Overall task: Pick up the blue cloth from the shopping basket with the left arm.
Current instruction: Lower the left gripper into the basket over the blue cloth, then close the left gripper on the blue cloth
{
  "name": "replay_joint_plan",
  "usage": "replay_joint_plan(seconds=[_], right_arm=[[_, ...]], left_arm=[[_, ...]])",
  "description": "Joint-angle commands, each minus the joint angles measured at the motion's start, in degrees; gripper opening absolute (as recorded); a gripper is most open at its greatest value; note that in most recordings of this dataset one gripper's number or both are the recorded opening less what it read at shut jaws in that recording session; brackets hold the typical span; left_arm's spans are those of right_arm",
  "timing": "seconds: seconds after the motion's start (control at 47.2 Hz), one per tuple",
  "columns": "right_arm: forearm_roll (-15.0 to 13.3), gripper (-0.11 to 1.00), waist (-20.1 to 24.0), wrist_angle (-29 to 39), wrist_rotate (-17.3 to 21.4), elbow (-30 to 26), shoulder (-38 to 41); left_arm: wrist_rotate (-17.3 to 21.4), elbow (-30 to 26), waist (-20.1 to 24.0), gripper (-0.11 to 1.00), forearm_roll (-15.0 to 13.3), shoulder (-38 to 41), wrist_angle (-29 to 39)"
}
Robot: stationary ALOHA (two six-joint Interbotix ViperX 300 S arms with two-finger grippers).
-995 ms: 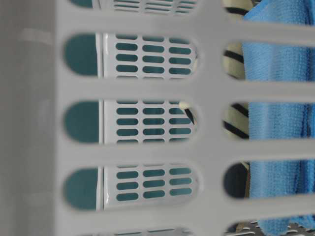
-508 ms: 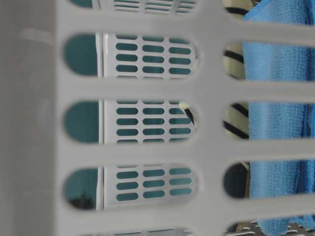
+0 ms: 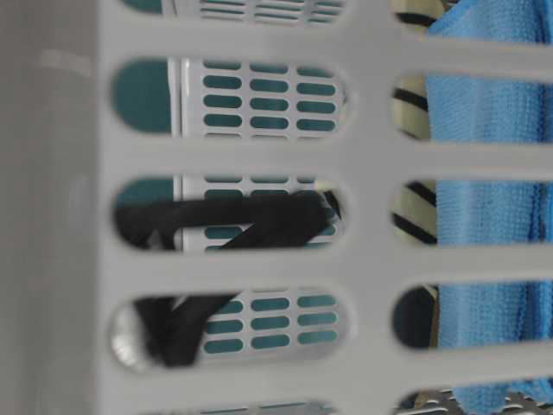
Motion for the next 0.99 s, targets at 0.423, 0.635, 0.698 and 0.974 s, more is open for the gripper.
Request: replay_joint_plan(seconds=[0.423, 0.635, 0.698, 0.974], right_arm=[[0.1, 0.76, -0.1, -1.6, 0.2, -0.6, 0.2], [0.2, 0.76, -0.1, -2.2, 0.2, 0.0, 0.2], [0.2, 0.76, -0.1, -2.5, 0.1, 0.0, 0.2], [0.1, 0.76, -0.1, -3.3, 0.1, 0.2, 0.2]], left_arm=[[-5.7, 1.4, -1.4, 0.88, 0.3, 6.4, 2.3], [-5.7, 4.0, -1.8, 0.86, 0.3, 6.3, 0.4], [-5.4, 4.0, -1.8, 0.83, 0.2, 6.3, -0.1], [-4.7, 1.9, -1.8, 0.21, 0.3, 4.3, 0.1]])
